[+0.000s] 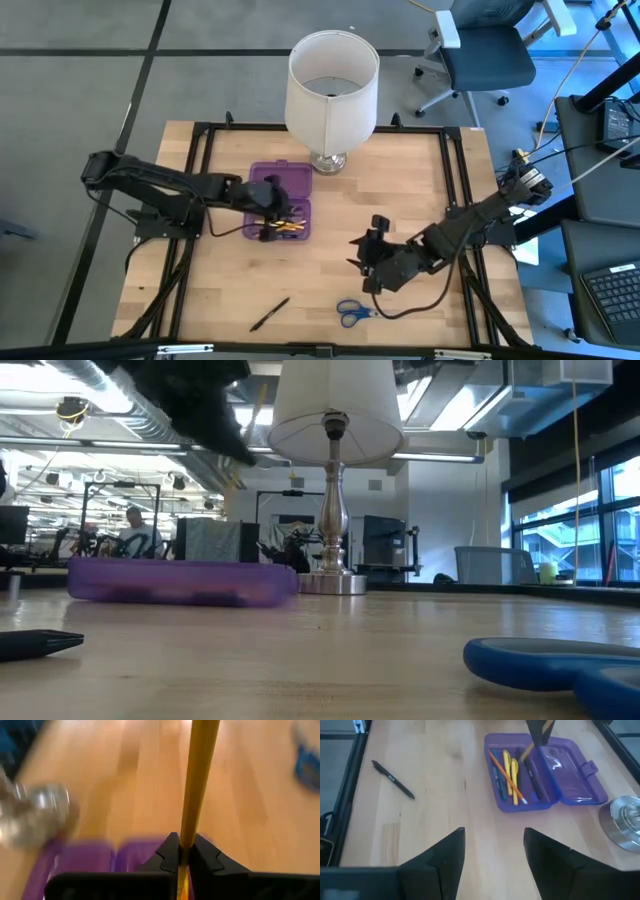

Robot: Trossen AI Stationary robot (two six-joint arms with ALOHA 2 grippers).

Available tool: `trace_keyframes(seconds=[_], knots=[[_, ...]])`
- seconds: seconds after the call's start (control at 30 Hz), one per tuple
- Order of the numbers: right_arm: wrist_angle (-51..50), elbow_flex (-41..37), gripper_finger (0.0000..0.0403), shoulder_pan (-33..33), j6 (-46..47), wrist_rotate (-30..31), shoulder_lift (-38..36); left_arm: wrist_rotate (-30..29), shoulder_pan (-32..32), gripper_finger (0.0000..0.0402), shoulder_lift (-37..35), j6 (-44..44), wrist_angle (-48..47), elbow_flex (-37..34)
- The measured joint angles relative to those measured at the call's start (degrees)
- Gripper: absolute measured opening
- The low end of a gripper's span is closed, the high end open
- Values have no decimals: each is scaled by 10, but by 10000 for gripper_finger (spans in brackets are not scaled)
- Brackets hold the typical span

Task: Pick & place school supplies into a supply box
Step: Put the yellow pencil into the purple supply box

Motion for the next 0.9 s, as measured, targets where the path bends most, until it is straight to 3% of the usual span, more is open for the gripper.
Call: trace_keyframes(seconds=[0.1,0.2,0.43,0.6,0.9], knots=[[-4,0,205,0,0,0,1,0,0,12,25,-47,-153,66],[-11,0,206,0,0,0,2,0,1,12,55,-89,-235,104],[-11,0,206,0,5,0,2,75,30,13,149,-90,-278,142],[-16,0,205,0,17,-4,2,75,50,14,210,-87,-334,171],[-31,0,208,0,18,-9,2,115,60,19,260,-86,-340,178]])
